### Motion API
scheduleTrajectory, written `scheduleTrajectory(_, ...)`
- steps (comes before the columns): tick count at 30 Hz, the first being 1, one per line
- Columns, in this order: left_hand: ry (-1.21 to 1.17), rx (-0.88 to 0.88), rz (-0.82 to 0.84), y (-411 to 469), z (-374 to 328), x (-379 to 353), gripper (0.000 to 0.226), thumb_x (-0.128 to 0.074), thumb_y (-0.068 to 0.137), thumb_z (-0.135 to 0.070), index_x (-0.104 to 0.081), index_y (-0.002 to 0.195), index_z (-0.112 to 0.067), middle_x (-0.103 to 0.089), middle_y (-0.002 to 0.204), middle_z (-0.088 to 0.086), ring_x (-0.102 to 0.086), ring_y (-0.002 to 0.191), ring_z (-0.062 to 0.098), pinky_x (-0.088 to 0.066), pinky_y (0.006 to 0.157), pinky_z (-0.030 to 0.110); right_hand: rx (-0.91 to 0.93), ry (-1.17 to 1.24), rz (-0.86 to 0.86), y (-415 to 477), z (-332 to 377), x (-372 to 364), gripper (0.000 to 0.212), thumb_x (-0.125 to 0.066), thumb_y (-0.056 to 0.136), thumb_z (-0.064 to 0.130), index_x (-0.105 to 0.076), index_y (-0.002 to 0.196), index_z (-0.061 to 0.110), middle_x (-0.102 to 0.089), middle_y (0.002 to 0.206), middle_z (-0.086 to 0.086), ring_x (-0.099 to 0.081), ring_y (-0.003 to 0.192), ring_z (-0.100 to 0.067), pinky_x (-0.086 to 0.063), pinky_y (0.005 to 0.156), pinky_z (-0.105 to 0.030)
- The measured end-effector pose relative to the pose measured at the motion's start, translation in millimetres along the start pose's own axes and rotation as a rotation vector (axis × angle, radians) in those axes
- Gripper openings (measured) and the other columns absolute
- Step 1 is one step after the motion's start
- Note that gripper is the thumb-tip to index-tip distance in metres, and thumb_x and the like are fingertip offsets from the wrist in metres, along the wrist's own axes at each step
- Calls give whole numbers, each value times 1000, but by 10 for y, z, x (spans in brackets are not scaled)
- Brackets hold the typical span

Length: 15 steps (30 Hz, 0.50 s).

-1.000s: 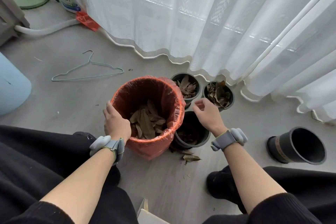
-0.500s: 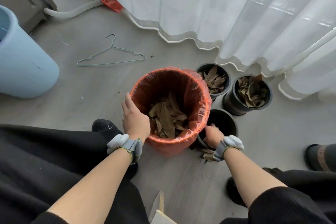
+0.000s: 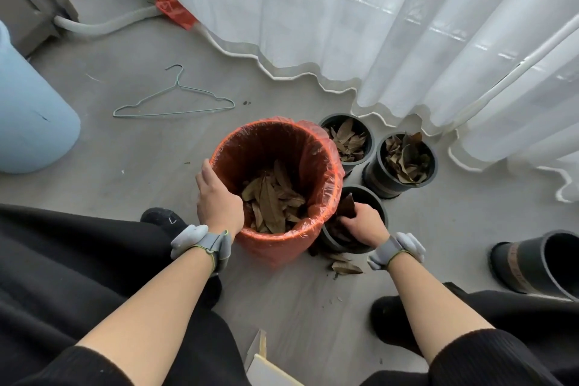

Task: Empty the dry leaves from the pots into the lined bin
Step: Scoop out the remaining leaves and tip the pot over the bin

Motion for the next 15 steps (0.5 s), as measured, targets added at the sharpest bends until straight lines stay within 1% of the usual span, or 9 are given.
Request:
scheduleTrajectory(2,-18,3,8,-9,0,1,81,-44,78,12,-18,149,-17,-31,147,11,-48,119,43,-42,95,48,-33,178,0,-61,-26,102,23,-69,87,21,-69,103,5,-72,102,-16,-68,95,-34,-53,88,-47)
scheduleTrajectory(4,-20,14,11,7,18,-3,81,-43,77,12,-19,149,-16,-31,147,12,-48,119,44,-40,96,48,-87,395,-11,-104,-73,182,22,-71,87,19,-68,102,4,-72,101,-18,-70,92,-34,-56,85,-52)
scheduleTrajectory(6,-29,19,13,-4,29,8,81,-43,78,12,-19,150,-16,-31,148,12,-47,119,45,-40,97,48,-126,551,-69,-194,-134,289,18,-72,86,16,-68,100,5,-71,105,-18,-69,95,-32,-57,85,-49)
scheduleTrajectory(8,-33,22,14,-7,39,9,79,-44,79,11,-19,149,-16,-31,147,13,-48,119,45,-41,96,49,-202,769,-78,-310,-197,325,14,-72,86,12,-66,97,6,-68,109,-18,-69,92,-25,-61,75,-38)
scheduleTrajectory(9,-35,21,15,-13,37,9,79,-44,79,11,-20,149,-16,-31,147,13,-48,118,46,-41,96,49,-240,895,-59,-371,-209,329,17,-71,87,10,-65,102,4,-67,113,-20,-68,95,-26,-61,74,-37)
scheduleTrajectory(11,-39,19,18,-26,26,8,78,-44,79,10,-20,149,-16,-32,146,14,-49,116,47,-42,94,50,-301,1110,-33,-498,-196,384,32,-69,89,8,-57,118,-1,-62,121,-19,-64,107,-29,-60,80,-39)
scheduleTrajectory(12,-41,17,21,-29,16,3,78,-45,80,10,-20,149,-16,-32,145,14,-49,115,48,-42,94,50,-316,1196,-36,-555,-165,456,36,-68,89,7,-53,122,0,-61,122,-18,-62,110,-30,-59,81,-39)
scheduleTrajectory(15,-44,13,31,-46,-9,-10,78,-45,80,10,-20,149,-16,-32,145,14,-50,114,47,-42,93,50,-240,1390,-71,-667,49,787,40,-65,91,7,-51,127,0,-60,122,-19,-59,113,-31,-60,81,-38)
Point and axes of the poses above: each hand's wrist, its own y-axis towards the middle knuckle, its own x-axis out of the back of the hand, z = x × y, the point moved 10 cm from there along y, towards the middle knuckle
